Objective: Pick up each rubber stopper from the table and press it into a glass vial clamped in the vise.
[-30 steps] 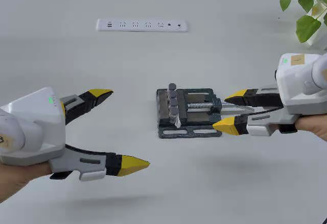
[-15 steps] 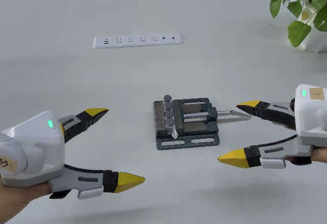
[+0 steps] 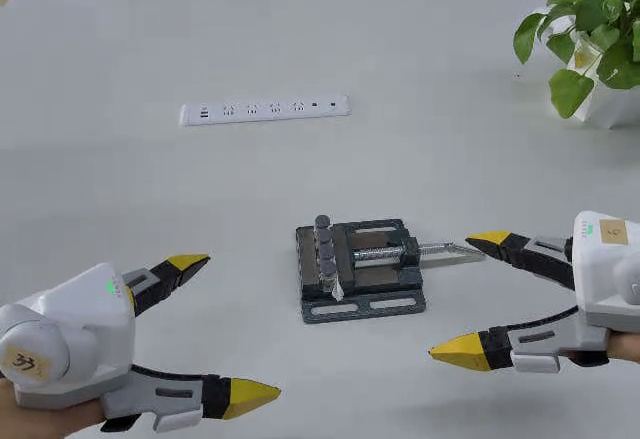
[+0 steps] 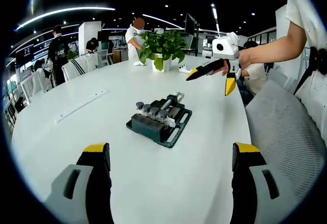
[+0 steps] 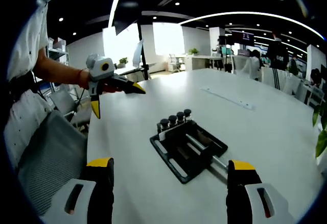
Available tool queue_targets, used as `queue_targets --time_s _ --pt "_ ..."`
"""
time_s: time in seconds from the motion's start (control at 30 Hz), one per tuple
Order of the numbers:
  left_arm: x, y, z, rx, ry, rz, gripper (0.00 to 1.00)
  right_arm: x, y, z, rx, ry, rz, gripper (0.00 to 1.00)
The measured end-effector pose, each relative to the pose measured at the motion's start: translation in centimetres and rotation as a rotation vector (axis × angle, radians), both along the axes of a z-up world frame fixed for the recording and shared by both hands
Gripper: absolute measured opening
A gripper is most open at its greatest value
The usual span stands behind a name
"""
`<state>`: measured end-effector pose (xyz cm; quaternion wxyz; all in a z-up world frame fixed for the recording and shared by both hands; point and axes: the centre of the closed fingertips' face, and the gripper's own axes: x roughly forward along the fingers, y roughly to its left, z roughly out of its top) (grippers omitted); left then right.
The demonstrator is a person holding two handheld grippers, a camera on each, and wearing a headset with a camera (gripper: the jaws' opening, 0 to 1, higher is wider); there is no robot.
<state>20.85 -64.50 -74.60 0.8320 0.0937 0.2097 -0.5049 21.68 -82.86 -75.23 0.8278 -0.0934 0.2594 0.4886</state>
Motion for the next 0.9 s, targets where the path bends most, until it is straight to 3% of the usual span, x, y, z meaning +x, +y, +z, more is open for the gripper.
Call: queue_targets --time_s 0.9 --pt "0.14 0.02 -0.24 0.003 0.008 -0.008 0.99 0.72 0.36 0.60 0.008 -0.016 0.003 0.90"
